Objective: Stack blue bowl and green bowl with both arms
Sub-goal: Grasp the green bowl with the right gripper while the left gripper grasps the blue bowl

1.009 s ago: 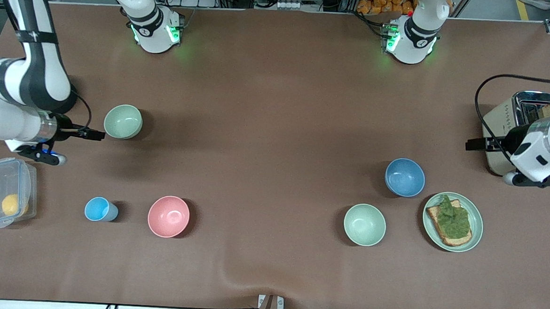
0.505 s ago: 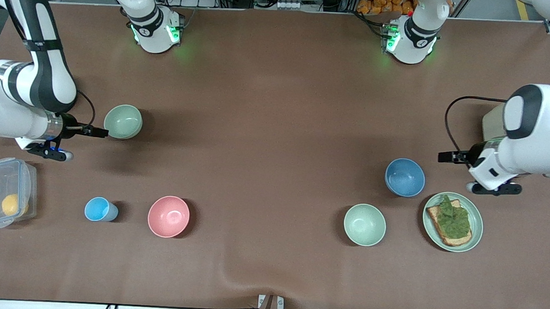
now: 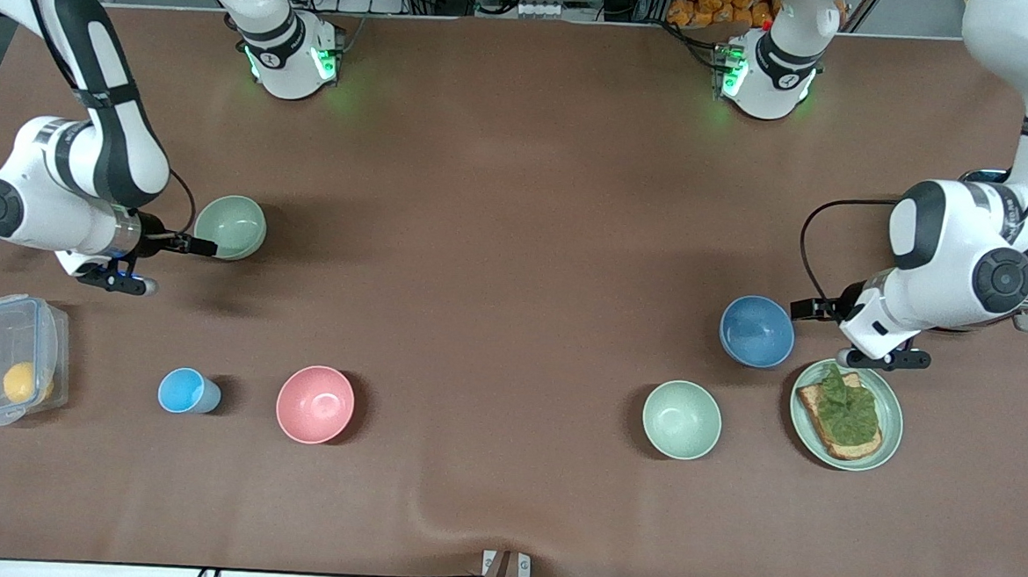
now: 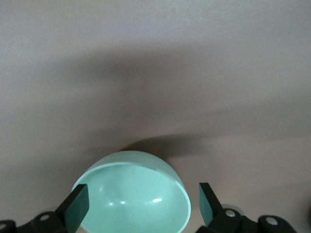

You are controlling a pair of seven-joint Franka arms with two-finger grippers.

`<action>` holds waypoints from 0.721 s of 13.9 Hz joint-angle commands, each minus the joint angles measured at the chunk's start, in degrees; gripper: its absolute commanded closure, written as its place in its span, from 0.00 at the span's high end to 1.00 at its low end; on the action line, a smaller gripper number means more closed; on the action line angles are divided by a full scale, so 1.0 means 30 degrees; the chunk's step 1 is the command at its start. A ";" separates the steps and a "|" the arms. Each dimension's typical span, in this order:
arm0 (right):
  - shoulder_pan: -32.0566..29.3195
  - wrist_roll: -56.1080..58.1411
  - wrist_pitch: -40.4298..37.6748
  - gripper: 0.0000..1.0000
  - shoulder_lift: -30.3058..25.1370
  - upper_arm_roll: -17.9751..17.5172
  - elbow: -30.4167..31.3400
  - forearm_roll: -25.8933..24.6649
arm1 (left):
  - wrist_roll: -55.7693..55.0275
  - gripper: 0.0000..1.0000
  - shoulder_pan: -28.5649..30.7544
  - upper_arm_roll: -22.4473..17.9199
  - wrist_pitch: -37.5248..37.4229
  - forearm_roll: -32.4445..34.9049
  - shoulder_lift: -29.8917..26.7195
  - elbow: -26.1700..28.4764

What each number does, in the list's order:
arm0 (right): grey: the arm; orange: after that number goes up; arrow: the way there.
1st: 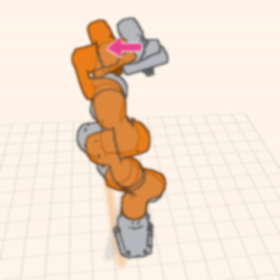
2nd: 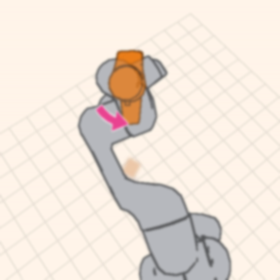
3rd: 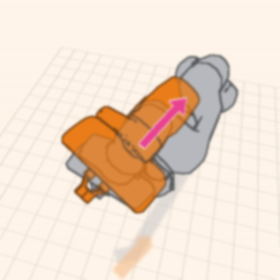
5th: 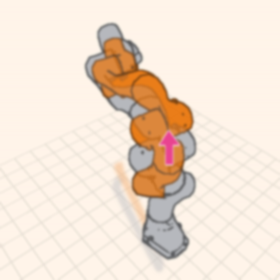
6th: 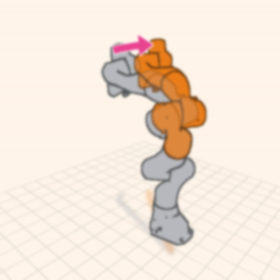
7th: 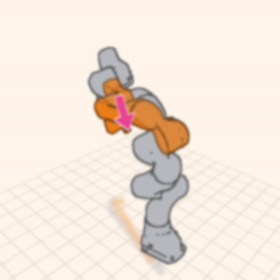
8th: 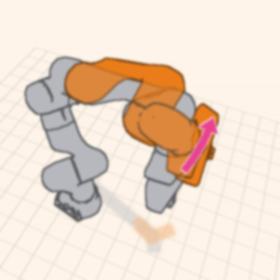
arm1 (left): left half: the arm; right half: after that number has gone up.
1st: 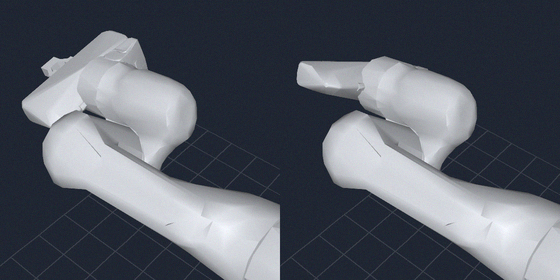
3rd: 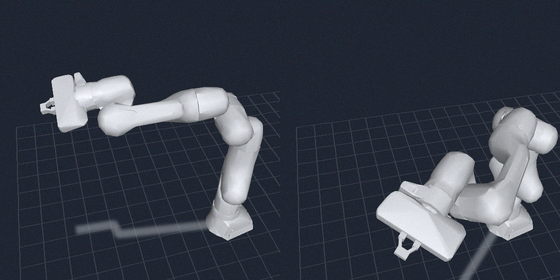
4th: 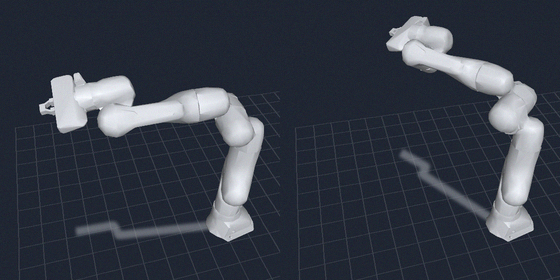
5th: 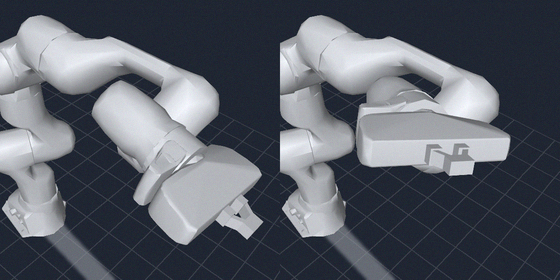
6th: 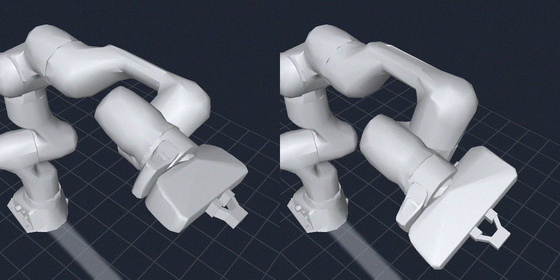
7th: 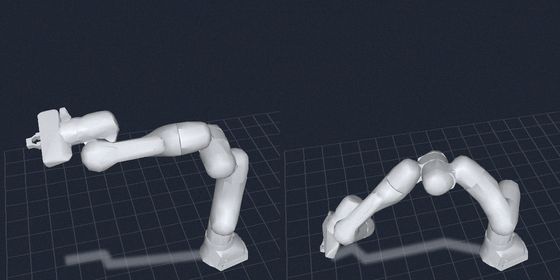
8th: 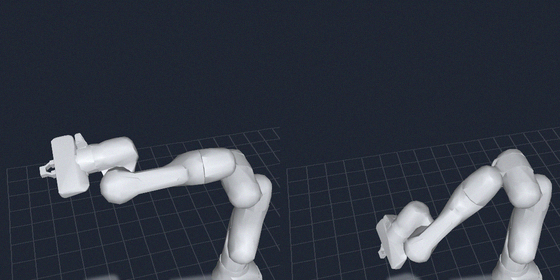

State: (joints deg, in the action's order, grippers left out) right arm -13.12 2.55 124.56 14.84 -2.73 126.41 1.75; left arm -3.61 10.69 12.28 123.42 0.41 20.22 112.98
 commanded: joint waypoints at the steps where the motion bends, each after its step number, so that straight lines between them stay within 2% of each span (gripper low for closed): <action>1: -0.0810 0.1430 0.1191 1.00 0.0705 -0.0175 0.0344 -0.0204 | -0.0085 1.00 0.0071 0.0096 0.0986 0.0158 0.1109 -0.0073; 6: -0.1018 0.2457 0.1312 1.00 0.0912 -0.0205 0.1046 -0.0204 | -0.0085 1.00 0.0071 0.0096 0.2482 0.0158 0.2430 -0.0190; 7: -0.1018 0.2836 0.1312 0.93 0.0912 -0.0205 0.1106 -0.0175 | -0.0085 1.00 0.0042 0.0096 0.2483 0.0158 0.2547 -0.0248; 8: -0.1076 0.3159 0.1312 0.81 0.0941 -0.0205 0.1193 -0.0203 | -0.0085 1.00 -0.0016 0.0096 0.2483 0.0158 0.2577 -0.0336; 10: -0.1194 0.3455 0.1167 0.79 0.0941 -0.0205 0.1252 -0.0174 | -0.0085 1.00 -0.0017 0.0096 0.2774 0.0158 0.2811 -0.0366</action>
State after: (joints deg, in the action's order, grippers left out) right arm -15.35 11.39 127.77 18.24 -2.59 129.11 1.75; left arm -3.61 10.58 12.32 130.72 0.41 27.90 112.61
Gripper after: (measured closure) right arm 0.123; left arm 0.000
